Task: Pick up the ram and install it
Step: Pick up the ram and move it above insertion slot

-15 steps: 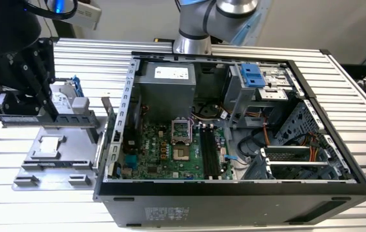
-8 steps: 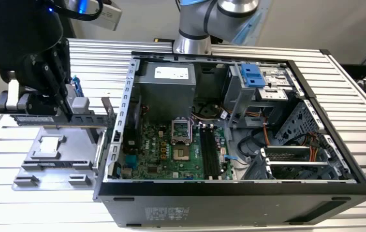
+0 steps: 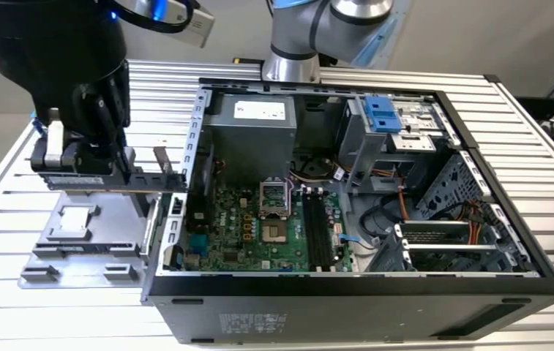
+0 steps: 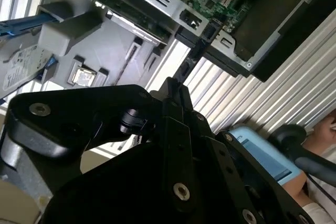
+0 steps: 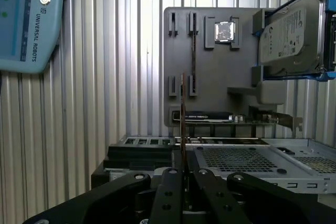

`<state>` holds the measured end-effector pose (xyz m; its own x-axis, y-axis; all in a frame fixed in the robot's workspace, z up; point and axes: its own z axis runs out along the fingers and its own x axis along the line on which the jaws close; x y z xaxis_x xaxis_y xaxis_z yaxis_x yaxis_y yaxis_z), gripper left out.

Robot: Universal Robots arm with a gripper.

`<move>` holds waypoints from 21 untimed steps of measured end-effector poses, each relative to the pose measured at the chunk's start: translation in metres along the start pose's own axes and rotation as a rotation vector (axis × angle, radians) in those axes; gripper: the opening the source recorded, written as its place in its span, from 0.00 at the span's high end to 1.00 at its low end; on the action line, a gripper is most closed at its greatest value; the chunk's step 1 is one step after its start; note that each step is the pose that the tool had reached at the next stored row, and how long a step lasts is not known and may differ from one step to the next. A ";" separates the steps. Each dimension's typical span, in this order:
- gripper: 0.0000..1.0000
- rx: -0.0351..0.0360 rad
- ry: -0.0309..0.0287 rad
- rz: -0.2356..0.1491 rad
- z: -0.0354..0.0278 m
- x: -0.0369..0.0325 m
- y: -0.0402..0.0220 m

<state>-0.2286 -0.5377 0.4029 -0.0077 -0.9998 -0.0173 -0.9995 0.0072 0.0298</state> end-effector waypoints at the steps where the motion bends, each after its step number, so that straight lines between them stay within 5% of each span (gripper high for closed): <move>1: 1.00 -0.0007 0.0000 0.000 -0.0001 0.0000 -0.0026; 21: 1.00 -0.0143 0.0001 0.000 -0.0017 -0.0004 -0.0500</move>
<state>-0.1786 -0.5377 0.4032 -0.0078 -0.9998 -0.0172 -0.9990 0.0070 0.0441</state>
